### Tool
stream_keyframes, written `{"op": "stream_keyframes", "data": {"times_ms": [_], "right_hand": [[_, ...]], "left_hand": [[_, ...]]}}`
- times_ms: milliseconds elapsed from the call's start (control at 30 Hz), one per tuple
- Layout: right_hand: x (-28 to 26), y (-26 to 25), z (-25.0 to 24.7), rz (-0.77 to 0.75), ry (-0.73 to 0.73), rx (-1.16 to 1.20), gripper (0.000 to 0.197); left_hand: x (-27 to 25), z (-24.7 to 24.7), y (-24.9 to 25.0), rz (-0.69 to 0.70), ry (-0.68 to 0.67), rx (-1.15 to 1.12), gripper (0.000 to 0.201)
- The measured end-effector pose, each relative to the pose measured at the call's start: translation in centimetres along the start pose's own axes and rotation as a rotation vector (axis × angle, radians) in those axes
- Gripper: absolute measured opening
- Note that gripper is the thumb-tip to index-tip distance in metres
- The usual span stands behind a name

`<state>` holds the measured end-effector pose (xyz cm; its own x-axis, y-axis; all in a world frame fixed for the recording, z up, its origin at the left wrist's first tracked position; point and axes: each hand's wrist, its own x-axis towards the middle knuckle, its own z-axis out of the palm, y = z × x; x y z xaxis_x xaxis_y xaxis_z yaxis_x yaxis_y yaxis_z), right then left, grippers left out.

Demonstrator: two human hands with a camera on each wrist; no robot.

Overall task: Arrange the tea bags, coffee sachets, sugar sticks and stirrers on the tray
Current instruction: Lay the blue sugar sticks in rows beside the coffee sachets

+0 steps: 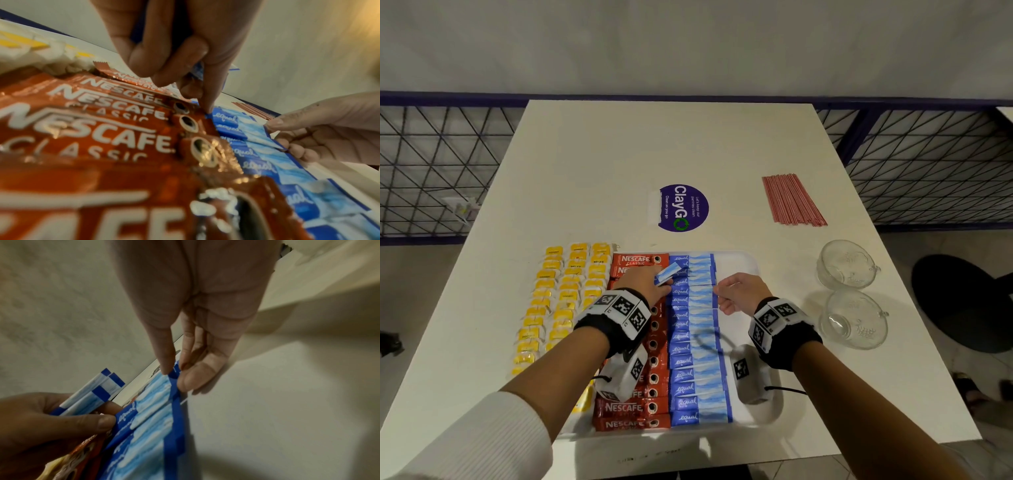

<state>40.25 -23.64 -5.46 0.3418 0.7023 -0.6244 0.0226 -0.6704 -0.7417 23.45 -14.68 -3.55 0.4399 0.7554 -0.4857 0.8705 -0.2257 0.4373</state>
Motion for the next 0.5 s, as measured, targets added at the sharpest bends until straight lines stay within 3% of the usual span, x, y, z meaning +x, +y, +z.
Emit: {"op": "stream_keyframes", "data": {"times_ms": [500], "right_hand": [[0.22,-0.04,0.27,0.006,0.012,-0.067,0.018]], "left_hand": [[-0.13,-0.10,0.62,0.010,0.006,-0.035,0.022]]}}
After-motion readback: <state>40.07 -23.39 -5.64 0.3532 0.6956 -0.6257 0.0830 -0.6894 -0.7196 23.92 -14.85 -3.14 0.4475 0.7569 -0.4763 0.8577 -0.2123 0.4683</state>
